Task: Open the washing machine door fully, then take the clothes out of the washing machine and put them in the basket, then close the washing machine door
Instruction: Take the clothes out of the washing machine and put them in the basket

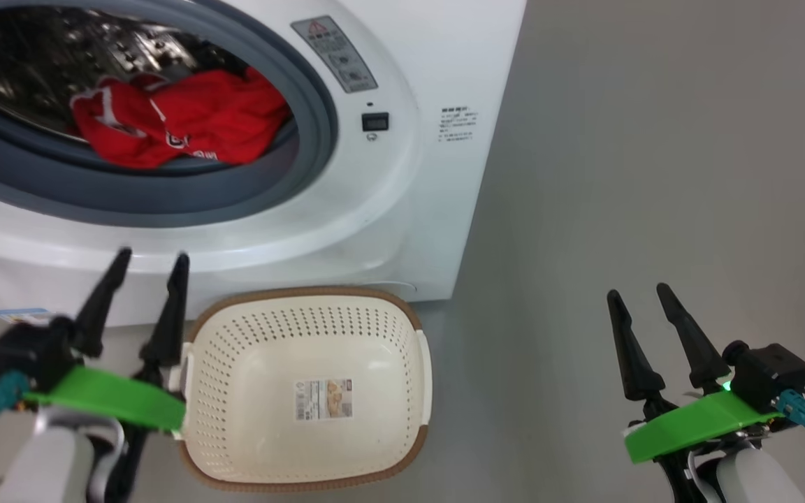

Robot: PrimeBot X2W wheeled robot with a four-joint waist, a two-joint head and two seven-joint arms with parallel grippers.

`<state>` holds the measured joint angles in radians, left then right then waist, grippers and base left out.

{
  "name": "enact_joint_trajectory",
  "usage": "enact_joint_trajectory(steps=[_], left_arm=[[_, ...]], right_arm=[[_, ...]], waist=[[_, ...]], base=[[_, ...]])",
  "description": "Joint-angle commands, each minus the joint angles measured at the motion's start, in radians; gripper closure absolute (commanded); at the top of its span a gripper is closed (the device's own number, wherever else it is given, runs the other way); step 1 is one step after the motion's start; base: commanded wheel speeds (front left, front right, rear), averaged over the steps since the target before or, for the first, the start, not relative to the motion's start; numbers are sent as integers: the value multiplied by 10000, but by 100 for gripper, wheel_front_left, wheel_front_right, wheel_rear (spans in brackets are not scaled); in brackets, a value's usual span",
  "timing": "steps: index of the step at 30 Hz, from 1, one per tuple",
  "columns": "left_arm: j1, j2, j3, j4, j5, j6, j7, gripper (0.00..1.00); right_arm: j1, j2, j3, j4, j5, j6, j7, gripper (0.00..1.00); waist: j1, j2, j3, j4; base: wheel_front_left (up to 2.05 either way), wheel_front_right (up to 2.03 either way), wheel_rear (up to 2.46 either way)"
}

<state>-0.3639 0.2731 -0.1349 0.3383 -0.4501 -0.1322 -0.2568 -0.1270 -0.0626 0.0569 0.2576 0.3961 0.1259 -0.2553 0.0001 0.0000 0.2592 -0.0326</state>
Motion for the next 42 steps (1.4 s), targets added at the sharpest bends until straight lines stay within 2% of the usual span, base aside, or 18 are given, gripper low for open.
enact_joint_trajectory(steps=[1, 8, 16, 28, 42], left_arm=[[-708, 455, 256, 90, -82, 15, -49, 0], [-2460, 1080, -284, 1352, -401, 15, -49, 0], [-4618, 1745, -1461, 3387, -891, 15, -49, 0], [-7361, 2010, -3490, 5648, -1807, 15, -18, 0], [-8765, 2394, -5009, 7158, -2705, 15, 18, 0]], right_arm=[[-275, 1, 280, -264, -207, 48, -65, 0], [-652, 94, 505, -296, -253, 48, -65, 0], [-1076, 120, 732, -412, -35, 48, -65, 0], [-1492, 122, 873, -565, 167, 48, -65, 0], [-1650, 123, 1043, -710, 390, 48, -65, 0]], waist=[[-1, 0, 513, -323], [-1, 0, 1272, -711], [-1, 0, 1992, -1089], [-1, 0, 2827, -1319], [-1, 0, 3377, -1710]], base=[[0, 0, 0], [0, 0, 0], [0, 0, 0], [0, 0, 0], [0, 0, 0]])
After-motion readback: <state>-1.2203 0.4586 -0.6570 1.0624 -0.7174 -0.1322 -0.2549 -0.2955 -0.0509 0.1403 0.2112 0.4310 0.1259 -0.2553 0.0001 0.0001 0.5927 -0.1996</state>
